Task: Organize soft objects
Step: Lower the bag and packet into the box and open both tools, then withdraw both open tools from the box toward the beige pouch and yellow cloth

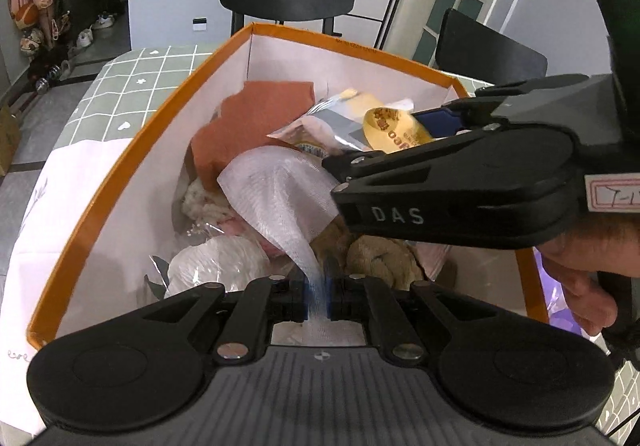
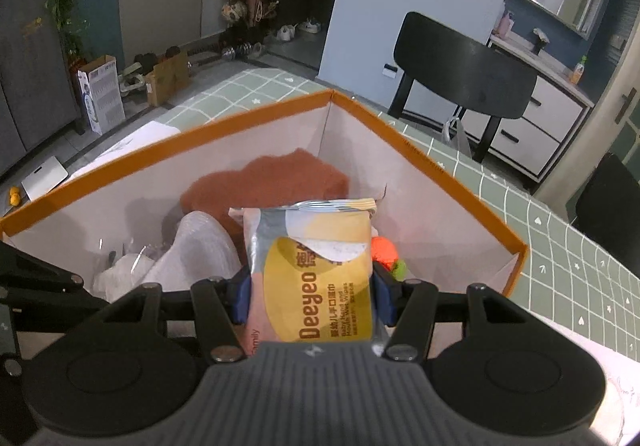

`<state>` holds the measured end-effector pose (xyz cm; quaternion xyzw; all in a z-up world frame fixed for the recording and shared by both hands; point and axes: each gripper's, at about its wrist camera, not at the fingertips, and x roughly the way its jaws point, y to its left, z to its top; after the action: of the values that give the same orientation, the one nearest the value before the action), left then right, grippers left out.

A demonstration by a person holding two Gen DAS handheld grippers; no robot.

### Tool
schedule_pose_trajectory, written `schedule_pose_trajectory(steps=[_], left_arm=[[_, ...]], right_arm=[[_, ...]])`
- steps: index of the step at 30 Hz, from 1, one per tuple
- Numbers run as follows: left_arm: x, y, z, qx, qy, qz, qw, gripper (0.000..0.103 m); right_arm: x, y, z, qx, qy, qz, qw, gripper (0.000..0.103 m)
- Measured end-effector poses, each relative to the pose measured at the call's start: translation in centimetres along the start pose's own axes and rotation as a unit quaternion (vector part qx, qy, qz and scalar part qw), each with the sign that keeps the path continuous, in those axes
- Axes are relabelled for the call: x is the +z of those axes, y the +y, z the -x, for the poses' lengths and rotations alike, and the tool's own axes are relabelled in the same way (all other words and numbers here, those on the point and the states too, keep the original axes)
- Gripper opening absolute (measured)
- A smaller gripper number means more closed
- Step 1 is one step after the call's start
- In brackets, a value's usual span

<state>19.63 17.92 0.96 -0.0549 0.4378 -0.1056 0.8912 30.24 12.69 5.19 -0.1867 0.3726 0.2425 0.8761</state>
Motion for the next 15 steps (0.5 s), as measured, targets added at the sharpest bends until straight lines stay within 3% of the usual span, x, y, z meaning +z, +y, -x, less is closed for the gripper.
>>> schedule_pose_trajectory(steps=[3, 5, 7, 10, 15], left_arm=[[0.0, -0.4, -0.3, 0.009, 0.001, -0.012, 0.9999, 0.015], [-0.1, -0.7, -0.2, 0.021, -0.003, -0.024, 0.9995, 0.029], [-0.3, -0.8, 0.0, 0.027, -0.007, -0.029, 0.9992, 0.051], [-0.5, -0.7, 0.4, 0.027, -0.012, -0.024, 0.9993, 0.069], [-0.1, -1.0, 1.2, 0.034, -0.017, -0.026, 0.999, 0.071]], right_arm=[[0.0, -0.1, -0.6, -0.007, 0.011, 0.004, 1.0, 0.061], [-0.1, -0.2, -0.6, -0.011, 0.006, 0.003, 1.0, 0.064], [-0.1, -0.4, -0.3, -0.01, -0.001, -0.003, 1.0, 0.065], [-0.1, -0.7, 0.0, -0.008, -0.006, -0.006, 1.0, 0.066], [-0.2, -0.8, 1.0, -0.008, -0.017, -0.009, 1.0, 0.067]])
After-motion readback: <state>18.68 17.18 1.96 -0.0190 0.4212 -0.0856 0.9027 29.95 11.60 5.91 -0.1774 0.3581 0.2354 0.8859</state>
